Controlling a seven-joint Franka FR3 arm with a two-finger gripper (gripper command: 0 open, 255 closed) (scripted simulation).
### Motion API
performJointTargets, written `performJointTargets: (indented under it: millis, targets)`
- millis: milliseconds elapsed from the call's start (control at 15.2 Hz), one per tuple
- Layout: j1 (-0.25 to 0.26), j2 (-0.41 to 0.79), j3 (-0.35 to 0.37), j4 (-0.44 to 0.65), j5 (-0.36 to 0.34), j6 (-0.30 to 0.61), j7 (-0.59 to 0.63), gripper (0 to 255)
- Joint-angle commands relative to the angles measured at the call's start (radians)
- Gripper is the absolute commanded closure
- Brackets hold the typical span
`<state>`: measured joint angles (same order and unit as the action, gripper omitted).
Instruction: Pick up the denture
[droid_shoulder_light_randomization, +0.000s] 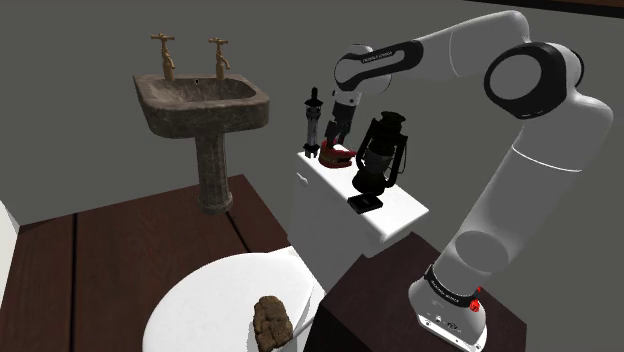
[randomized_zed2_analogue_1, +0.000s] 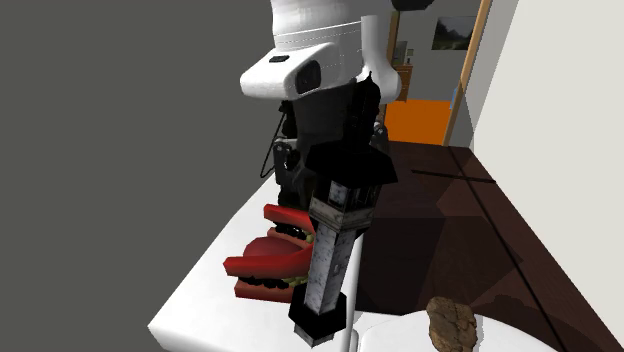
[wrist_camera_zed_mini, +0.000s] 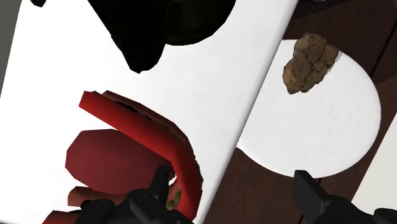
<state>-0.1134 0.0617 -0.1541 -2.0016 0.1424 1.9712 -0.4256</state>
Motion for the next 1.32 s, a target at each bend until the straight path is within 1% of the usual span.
performJointTargets:
  millis: [0, 66, 132, 594, 726, 792, 1254]
  targets:
    - [-0.011, 0.079, -0.007, 0.079, 0.023, 0.0, -0.027, 0]
    - [-0.018, 0.119, -0.009, 0.117, 0.034, -0.001, -0.04, 0]
    - [-0.021, 0.132, -0.009, 0.13, 0.038, -0.001, -0.044, 0]
    - [-0.022, 0.172, -0.006, 0.079, 0.052, 0.088, -0.063, 0]
    - [-0.022, 0.172, -0.006, 0.079, 0.052, 0.088, -0.062, 0]
    - [-0.022, 0.171, -0.006, 0.077, 0.052, 0.089, -0.062, 255]
    - [-0.022, 0.172, -0.006, 0.078, 0.053, 0.089, -0.063, 255]
